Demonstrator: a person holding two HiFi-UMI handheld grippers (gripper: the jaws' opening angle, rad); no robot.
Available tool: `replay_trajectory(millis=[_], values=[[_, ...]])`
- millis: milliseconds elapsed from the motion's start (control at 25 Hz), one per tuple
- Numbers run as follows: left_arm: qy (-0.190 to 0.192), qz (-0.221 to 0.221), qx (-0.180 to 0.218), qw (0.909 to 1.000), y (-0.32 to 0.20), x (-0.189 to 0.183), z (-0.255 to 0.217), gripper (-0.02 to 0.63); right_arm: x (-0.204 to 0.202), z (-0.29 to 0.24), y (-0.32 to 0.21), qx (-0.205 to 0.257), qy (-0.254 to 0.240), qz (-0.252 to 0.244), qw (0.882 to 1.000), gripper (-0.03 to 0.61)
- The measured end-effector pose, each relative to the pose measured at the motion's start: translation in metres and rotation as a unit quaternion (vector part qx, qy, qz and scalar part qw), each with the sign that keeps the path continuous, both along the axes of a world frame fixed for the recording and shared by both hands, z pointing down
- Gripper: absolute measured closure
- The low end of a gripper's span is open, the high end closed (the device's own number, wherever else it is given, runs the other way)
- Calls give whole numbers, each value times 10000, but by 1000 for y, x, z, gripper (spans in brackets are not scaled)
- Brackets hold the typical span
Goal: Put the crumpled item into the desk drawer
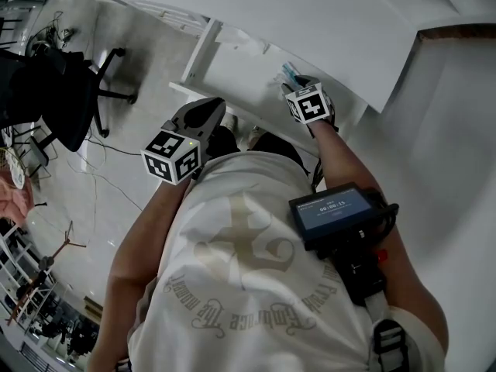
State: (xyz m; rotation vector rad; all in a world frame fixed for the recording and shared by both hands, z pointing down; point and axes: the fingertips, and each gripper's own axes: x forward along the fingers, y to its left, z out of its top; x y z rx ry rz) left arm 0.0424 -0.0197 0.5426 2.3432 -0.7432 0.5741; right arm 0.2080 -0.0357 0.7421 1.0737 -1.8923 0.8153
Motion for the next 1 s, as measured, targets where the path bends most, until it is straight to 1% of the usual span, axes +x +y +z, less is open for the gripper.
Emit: replay_trajectory(millis=[120,240,400,560,720,840,1000], values=[[80,167,36,9998,-4,-1,-2,580,1,-9,4,85,48,154,9998,450],[142,369,98,9992,-10,3,-4,580,6,-15,7,160,101,322,9993,486],[236,554,136,9981,-17,1,-5,580,15,-23,12,239,196,746,9967,545],[311,786,177,9963,-19,3,-6,580,18,-34,18,302,261,1032,9939,555],[400,1040,234,9935,-22,8,-11,580,17,-49,25,395,247,1119,9926,555],[457,1212,258,9912,-25,12,-14,580,14,-69,25,618,122,1269,9899,555],[527,1458,274,9875,-27,19,-17,580,15,-95,23,926,-15,1566,9833,555]])
